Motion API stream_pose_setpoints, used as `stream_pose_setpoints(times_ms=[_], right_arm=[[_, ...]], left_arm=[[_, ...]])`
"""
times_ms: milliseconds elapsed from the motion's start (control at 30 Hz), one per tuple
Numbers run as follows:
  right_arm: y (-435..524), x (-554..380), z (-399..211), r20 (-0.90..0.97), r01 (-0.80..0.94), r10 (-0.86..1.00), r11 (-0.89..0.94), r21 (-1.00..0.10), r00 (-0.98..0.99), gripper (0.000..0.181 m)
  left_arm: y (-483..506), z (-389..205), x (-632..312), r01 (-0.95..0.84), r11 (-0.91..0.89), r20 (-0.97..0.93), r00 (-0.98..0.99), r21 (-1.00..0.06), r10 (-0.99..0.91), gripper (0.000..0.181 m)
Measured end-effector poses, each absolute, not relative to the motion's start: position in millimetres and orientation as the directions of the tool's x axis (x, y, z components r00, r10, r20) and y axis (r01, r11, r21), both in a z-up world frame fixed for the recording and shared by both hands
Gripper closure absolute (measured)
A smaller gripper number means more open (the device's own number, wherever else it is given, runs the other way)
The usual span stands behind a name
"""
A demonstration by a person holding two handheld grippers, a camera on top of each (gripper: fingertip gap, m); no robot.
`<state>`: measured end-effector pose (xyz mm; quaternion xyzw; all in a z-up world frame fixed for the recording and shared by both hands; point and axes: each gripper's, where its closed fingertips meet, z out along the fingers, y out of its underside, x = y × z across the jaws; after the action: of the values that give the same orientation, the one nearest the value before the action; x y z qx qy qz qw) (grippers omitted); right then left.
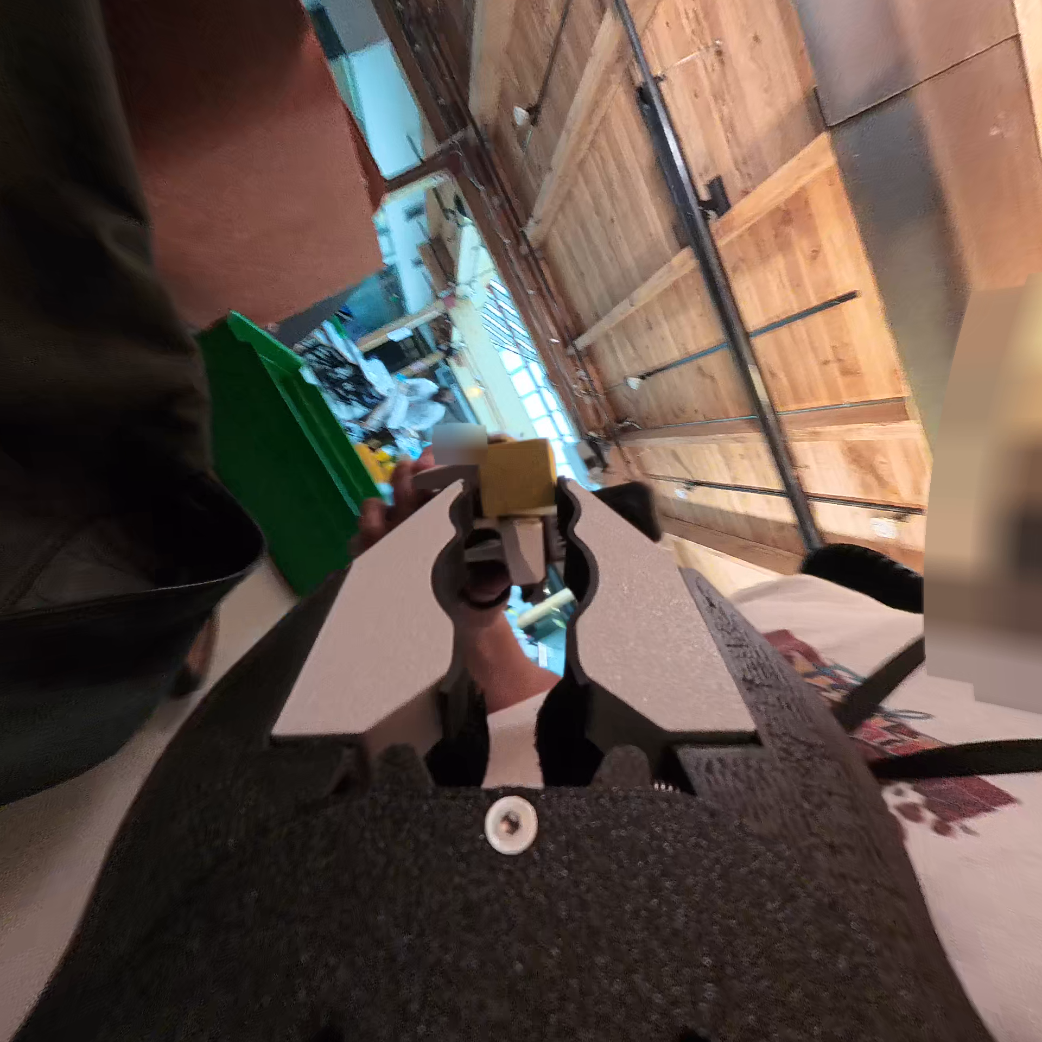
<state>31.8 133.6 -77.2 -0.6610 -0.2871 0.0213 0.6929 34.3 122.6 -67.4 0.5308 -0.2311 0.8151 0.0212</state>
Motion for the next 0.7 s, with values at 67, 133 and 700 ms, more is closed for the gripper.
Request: stream_pose_setpoints(times_ms=[67,133,700], right_arm=[[137.8,53.6,-85.6,0.363,0.392,0.437,0.025,-0.920,0.823,0.156],[147.3,80.9,-111.8,0.337,0.481,0.509,-0.180,-0.858,0.792,0.155],[184.0,114.0,-253.3,0.059,0.792,0.793,-0.594,-0.144,0.606,0.155]], left_arm=[[133.0,-84.0,30.9,-0.220,-0.891,0.888,-0.338,-0.398,-0.313,0.140],[144.8,-97.0,17.6,-0.164,-0.884,0.885,-0.249,-0.438,-0.393,0.141],[179.0,-140.3,-95.0,-0.114,-0.854,0.855,0.050,-0.508,-0.516,0.140]])
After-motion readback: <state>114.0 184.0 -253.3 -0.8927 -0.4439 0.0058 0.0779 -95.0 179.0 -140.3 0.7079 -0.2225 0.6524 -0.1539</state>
